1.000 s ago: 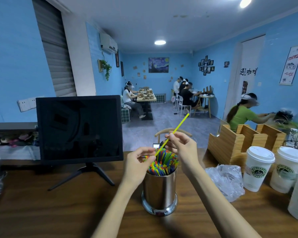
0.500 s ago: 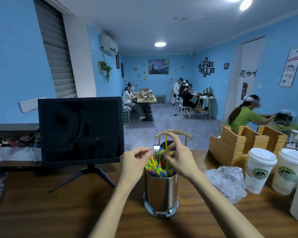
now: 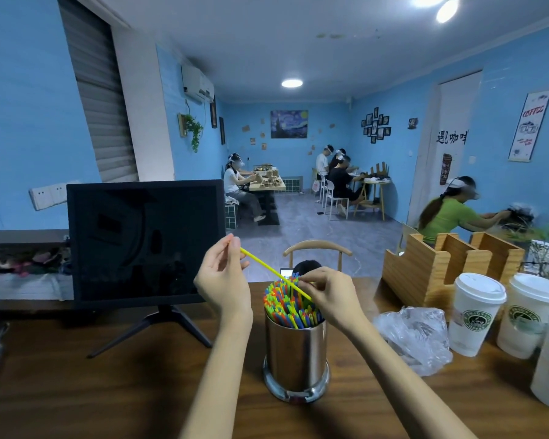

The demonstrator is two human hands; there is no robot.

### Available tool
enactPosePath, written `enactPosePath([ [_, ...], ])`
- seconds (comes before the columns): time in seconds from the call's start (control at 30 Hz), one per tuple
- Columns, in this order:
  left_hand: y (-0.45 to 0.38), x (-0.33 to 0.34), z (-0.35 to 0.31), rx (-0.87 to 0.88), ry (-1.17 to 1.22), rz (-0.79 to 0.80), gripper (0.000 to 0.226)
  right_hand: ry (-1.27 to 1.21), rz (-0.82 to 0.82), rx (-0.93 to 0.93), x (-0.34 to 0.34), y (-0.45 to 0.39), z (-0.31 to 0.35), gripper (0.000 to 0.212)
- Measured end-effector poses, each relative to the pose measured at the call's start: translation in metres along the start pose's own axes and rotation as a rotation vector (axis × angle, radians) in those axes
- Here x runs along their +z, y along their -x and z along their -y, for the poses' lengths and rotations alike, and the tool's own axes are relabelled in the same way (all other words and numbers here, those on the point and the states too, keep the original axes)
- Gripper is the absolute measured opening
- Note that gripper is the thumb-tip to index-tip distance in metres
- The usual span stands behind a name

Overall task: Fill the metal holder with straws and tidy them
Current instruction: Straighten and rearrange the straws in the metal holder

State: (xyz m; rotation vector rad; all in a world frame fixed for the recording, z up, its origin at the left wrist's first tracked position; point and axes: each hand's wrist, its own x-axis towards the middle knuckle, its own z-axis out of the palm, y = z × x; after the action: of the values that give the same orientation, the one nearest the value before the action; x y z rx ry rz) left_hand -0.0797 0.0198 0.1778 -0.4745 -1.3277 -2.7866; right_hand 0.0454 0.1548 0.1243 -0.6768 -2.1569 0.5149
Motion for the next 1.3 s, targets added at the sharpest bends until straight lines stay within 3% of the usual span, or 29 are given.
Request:
enactPosePath([
  [0.13, 0.003, 0.001, -0.002, -0.055, 0.095, -0.080, 0.008, -0.286, -0.057, 0.177, 0.001, 0.002, 0.004, 0.019],
  [0.27, -0.001, 0.000, 0.010, -0.241, 0.183, -0.120, 0.015, -0.943, -0.112, 0.411, -0.017, 0.003, 0.025, 0.049],
  [0.37, 0.007, -0.001, 0.022, -0.386, 0.204, -0.121, 0.022, -1.100, -0.066, 0.464, -0.024, -0.004, 0.036, 0.060],
  [0.5, 0.024, -0.001, 0.035, -0.392, 0.173, -0.031, 0.011, -1.195, -0.115, 0.357, -0.027, -0.014, 0.039, 0.062],
  [0.6, 0.036, 0.000, 0.042, -0.278, -0.002, 0.082, 0.011, -1.090, -0.103, 0.226, -0.026, -0.017, 0.040, 0.035],
  [0.7, 0.041, -0.007, 0.055, 0.028, -0.373, 0.345, 0.016, -0.737, -0.154, 0.090, -0.026, -0.022, 0.038, 0.023],
  [0.8, 0.036, -0.017, 0.061, 0.225, -0.723, 0.482, 0.023, -0.419, -0.208, -0.029, -0.030, -0.023, 0.031, 0.010],
  [0.83, 0.033, -0.019, 0.061, 0.235, -0.768, 0.507, 0.026, -0.332, -0.190, -0.070, -0.030, -0.022, 0.027, 0.015],
  [0.97, 0.020, -0.018, 0.063, 0.245, -0.900, 0.602, 0.036, -0.075, 0.036, -0.106, -0.014, -0.009, 0.007, 0.085],
  [1.1, 0.010, -0.007, 0.059, 0.185, -1.013, 0.700, 0.033, 0.014, 0.082, -0.096, -0.005, 0.001, -0.001, 0.098],
  [1.17, 0.006, -0.002, 0.058, 0.177, -1.095, 0.763, 0.031, 0.055, 0.074, -0.099, -0.006, -0.001, -0.002, 0.080],
  [1.27, 0.000, 0.007, 0.055, 0.220, -1.263, 0.859, 0.031, 0.182, 0.021, -0.073, -0.005, -0.001, 0.000, 0.022],
  [1.3, -0.001, 0.010, 0.052, 0.232, -1.308, 0.879, 0.029, 0.215, 0.014, -0.052, -0.003, 0.000, 0.001, 0.012],
])
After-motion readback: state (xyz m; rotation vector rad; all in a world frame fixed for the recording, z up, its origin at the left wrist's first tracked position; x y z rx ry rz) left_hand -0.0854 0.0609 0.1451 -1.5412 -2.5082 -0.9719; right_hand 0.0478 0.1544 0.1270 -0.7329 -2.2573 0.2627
